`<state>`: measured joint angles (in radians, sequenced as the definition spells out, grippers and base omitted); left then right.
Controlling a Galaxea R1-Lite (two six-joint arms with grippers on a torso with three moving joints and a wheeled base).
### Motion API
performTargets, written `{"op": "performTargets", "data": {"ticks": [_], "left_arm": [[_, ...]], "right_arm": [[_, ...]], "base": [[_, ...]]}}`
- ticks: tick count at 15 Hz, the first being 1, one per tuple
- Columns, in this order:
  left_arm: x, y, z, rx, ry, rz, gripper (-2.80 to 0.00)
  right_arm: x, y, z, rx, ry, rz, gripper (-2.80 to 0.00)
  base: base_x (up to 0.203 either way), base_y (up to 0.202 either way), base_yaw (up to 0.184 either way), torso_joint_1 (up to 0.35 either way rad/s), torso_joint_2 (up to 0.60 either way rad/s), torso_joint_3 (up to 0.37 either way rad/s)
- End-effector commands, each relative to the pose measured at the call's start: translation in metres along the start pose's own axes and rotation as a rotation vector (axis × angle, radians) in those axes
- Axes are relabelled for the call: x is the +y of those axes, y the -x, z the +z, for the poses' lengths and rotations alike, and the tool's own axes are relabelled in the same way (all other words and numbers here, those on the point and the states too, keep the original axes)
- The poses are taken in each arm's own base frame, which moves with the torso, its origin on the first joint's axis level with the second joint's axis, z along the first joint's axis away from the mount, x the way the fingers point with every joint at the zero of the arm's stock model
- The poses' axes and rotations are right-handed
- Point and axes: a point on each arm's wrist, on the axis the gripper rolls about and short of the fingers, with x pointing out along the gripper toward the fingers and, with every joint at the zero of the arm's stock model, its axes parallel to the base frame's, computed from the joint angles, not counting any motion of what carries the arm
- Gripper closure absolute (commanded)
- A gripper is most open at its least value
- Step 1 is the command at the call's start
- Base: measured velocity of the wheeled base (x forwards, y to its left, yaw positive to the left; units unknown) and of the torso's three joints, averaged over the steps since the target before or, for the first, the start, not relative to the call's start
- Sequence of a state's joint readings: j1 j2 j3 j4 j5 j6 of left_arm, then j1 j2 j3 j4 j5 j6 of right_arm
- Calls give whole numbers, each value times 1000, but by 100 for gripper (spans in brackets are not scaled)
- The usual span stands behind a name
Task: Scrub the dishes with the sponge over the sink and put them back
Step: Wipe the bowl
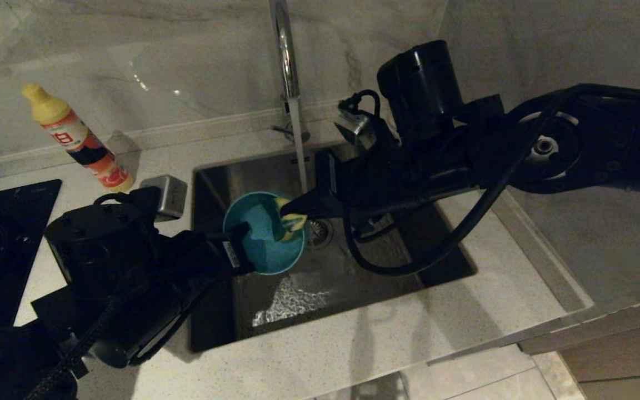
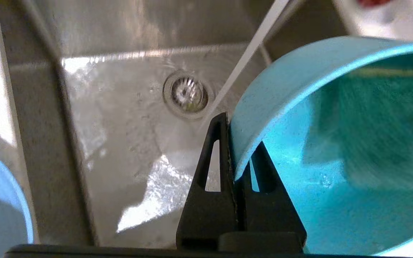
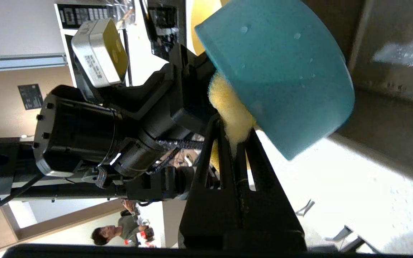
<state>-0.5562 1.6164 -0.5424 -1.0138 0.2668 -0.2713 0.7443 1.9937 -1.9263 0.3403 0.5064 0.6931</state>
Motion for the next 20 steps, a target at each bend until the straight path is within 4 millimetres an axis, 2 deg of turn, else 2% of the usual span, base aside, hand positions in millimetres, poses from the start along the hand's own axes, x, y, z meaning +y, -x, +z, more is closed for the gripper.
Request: {"op": "performTargets", "data": {"ticks": [1,4,7,12,16,20], "left_arm": [[0,1,0,-20,6,-6,0],[0,2,1,-23,8,-2,0],[0,1,2,-24,6,6,0],[1,-4,-2,6,-2,20,0],[-3,-15,5,60,-15,43,0],[-10,-33,15,139,-28,79,0]], "right_arm": [[-2,-9,-3,19,-3,1,0],[4,-2,-3,14,0,8,0],[16,22,-8,4,4,15,0],[35,69,-28,-5,20,29,0],[56,116,-38,-67,60,70,0],[46,145,-27,-166,56,28,0]], "base": [[0,0,0,0,0,0],[0,0,0,0,0,0],[0,0,0,0,0,0],[0,0,0,0,0,0],[0,0,0,0,0,0],[0,0,0,0,0,0]]}}
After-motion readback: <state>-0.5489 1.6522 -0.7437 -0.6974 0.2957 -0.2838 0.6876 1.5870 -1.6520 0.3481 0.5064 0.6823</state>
